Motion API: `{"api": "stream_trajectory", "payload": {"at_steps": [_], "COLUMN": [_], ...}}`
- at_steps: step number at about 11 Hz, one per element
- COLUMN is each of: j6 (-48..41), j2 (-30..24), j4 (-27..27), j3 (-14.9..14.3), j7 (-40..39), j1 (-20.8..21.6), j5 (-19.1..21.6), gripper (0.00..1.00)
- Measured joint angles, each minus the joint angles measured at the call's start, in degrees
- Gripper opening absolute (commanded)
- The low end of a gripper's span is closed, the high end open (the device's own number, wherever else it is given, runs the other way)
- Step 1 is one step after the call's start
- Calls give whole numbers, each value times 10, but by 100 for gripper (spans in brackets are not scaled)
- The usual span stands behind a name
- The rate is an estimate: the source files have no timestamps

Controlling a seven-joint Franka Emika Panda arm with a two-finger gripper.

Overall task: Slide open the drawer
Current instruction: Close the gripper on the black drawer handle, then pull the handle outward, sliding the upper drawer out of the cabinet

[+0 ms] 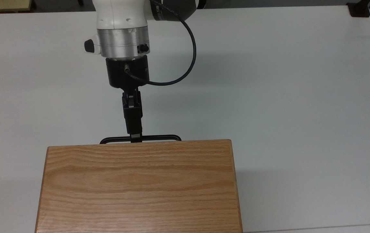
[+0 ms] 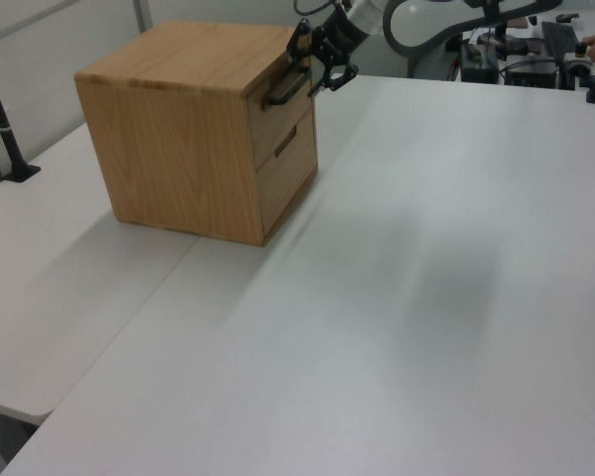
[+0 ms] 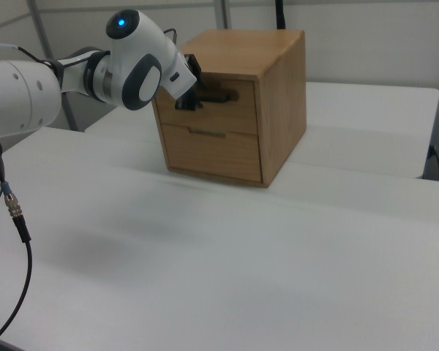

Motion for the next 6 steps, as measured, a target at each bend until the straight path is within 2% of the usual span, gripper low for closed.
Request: {"api": "stream_trajectory", "payload": {"at_steps": [2, 6], "j6": [-4, -4], "j2": [0, 0], "j4": [0, -2], "j3": [0, 0], "j7": [0, 4], "j1": [0, 0], "j5": [-9, -17], "gripper": [0, 0]}}
